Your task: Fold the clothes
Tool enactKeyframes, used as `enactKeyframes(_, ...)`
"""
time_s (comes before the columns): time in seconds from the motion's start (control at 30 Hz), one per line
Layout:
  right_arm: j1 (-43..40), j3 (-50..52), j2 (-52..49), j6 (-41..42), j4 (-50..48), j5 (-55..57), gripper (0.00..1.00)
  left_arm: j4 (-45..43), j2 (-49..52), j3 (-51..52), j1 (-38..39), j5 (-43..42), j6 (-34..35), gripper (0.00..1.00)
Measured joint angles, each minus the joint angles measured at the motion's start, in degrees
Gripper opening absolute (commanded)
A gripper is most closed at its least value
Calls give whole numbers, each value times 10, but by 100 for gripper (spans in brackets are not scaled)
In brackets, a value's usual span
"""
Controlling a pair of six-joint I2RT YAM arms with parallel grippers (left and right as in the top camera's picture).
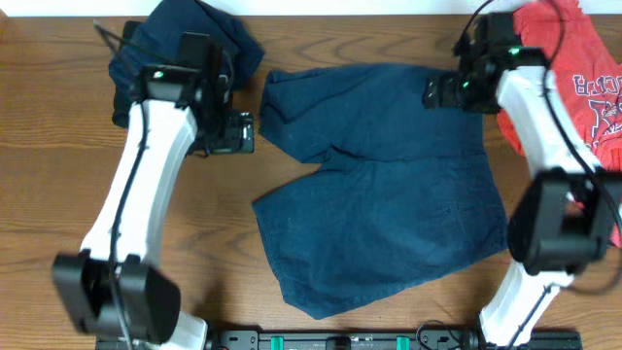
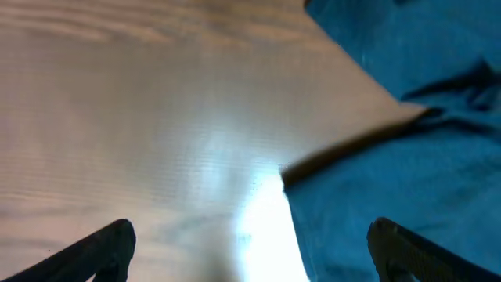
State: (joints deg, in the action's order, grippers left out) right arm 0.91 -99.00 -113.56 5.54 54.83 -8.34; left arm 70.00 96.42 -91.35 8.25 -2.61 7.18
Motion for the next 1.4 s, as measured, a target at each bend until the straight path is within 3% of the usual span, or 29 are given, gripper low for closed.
enactKeyframes(0.13,0,-17,82,-16,73,-5,99,14,-23,22,11,-1,18,96)
enactKeyframes(0.3,0,-23,116,-38,131,-8,99,-78,-18,146,29,-27,12,97)
enactKeyframes(0.6,0,-9,104,-49,121,-14,99,-246,-9,308,41,-99,-91,89)
enactKeyframes(0.93,2,-8,104,-50,118,-22,99,-278,37,323,41,-140,-187,80)
enactKeyframes(1.03,6,-8,104,-50,118,-22,99,-285,64,323,41,-140,-195,66)
enactKeyframes(1.13,9,-8,104,-50,118,-22,99,-289,68,323,41,-142,-198,34)
enactKeyframes(1.27,9,-8,104,-50,117,-22,98,-299,74,323,41,-142,-206,8)
enactKeyframes(1.4,9,-8,104,-50,117,-22,97,-325,74,324,41,-144,-200,6)
